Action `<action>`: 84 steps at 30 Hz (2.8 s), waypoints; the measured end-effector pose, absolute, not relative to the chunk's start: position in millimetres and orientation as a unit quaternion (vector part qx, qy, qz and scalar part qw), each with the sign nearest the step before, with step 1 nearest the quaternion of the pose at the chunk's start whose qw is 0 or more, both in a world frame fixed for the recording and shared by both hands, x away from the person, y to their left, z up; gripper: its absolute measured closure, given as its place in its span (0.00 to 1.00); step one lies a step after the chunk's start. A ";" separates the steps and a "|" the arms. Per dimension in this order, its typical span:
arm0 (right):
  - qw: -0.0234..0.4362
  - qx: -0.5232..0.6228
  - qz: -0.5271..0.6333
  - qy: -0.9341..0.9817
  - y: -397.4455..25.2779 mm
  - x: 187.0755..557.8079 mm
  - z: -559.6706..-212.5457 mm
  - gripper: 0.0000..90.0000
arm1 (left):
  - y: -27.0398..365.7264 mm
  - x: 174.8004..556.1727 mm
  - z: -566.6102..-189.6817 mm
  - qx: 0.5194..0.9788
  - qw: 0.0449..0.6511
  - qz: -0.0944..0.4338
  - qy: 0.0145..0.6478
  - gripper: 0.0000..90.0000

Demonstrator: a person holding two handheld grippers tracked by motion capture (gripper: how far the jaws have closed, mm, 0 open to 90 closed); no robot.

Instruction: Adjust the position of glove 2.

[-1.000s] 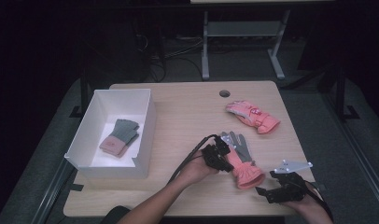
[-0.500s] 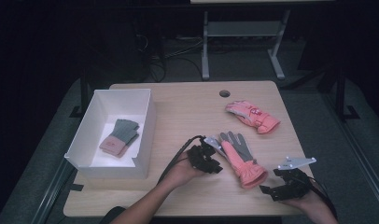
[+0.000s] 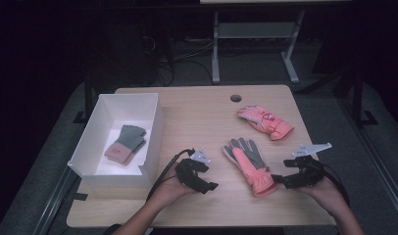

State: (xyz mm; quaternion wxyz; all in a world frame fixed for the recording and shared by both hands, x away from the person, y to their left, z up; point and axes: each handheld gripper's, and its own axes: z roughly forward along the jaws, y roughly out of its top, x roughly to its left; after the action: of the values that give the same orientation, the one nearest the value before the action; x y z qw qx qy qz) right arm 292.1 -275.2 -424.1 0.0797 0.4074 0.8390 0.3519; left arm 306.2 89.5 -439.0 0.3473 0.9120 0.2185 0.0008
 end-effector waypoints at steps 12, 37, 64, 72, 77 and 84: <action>0.113 0.411 0.373 0.824 -278.0 347.0 -403.6 0.37 | 100.1 306.6 -446.3 0.912 0.338 0.001 0.230 0.24; 0.130 0.426 0.317 0.837 -272.7 481.7 -407.0 0.68 | 106.3 310.6 -450.2 0.911 0.335 -0.005 0.240 0.24; 0.119 0.455 0.280 0.837 -273.4 500.6 -438.2 1.00 | 108.8 310.8 -452.9 0.913 0.330 -0.018 0.241 0.25; 0.125 0.464 0.314 0.819 -278.9 490.2 -416.7 1.00 | 110.9 310.9 -451.4 0.912 0.332 -0.014 0.239 0.24; 0.134 0.467 0.322 0.813 -281.9 477.3 -397.9 1.00 | 111.7 310.7 -450.8 0.910 0.335 -0.013 0.243 0.24; 0.140 0.470 0.334 0.805 -285.5 447.0 -381.9 1.00 | 112.0 309.5 -450.0 0.911 0.334 -0.011 0.242 0.24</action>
State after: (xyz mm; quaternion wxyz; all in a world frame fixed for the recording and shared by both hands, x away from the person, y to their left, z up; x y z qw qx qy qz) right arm 447.0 -285.5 -381.9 0.1396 0.4703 0.8047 0.3343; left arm 309.5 112.0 -450.0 0.3343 0.9108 0.2420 -0.0111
